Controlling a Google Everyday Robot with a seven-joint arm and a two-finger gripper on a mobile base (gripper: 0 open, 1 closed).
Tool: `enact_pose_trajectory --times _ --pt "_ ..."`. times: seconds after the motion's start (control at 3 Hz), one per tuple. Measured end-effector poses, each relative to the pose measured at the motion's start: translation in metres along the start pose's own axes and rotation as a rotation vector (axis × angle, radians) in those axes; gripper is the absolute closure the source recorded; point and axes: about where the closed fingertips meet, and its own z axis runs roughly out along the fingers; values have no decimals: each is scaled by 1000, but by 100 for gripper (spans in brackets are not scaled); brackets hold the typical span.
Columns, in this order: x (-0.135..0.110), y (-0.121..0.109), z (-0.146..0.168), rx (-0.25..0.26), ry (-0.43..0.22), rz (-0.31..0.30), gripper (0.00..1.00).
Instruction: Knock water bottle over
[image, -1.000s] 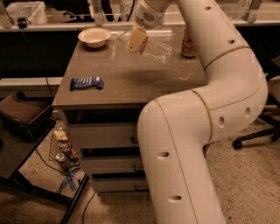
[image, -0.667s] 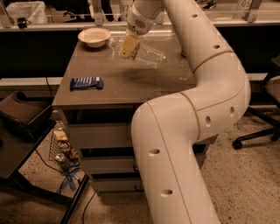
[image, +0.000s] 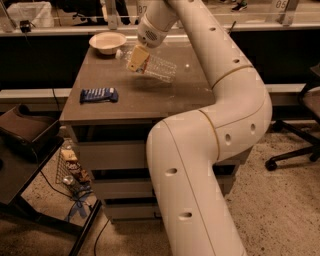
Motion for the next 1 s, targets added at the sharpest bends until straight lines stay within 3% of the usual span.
enact_pose_trajectory --times 0.33,0.67,1.0 --pt "-1 -1 4 0 -2 1 52" --pt "-2 -3 11 0 -5 2 20" --pt "-3 -4 16 -2 -7 3 0"
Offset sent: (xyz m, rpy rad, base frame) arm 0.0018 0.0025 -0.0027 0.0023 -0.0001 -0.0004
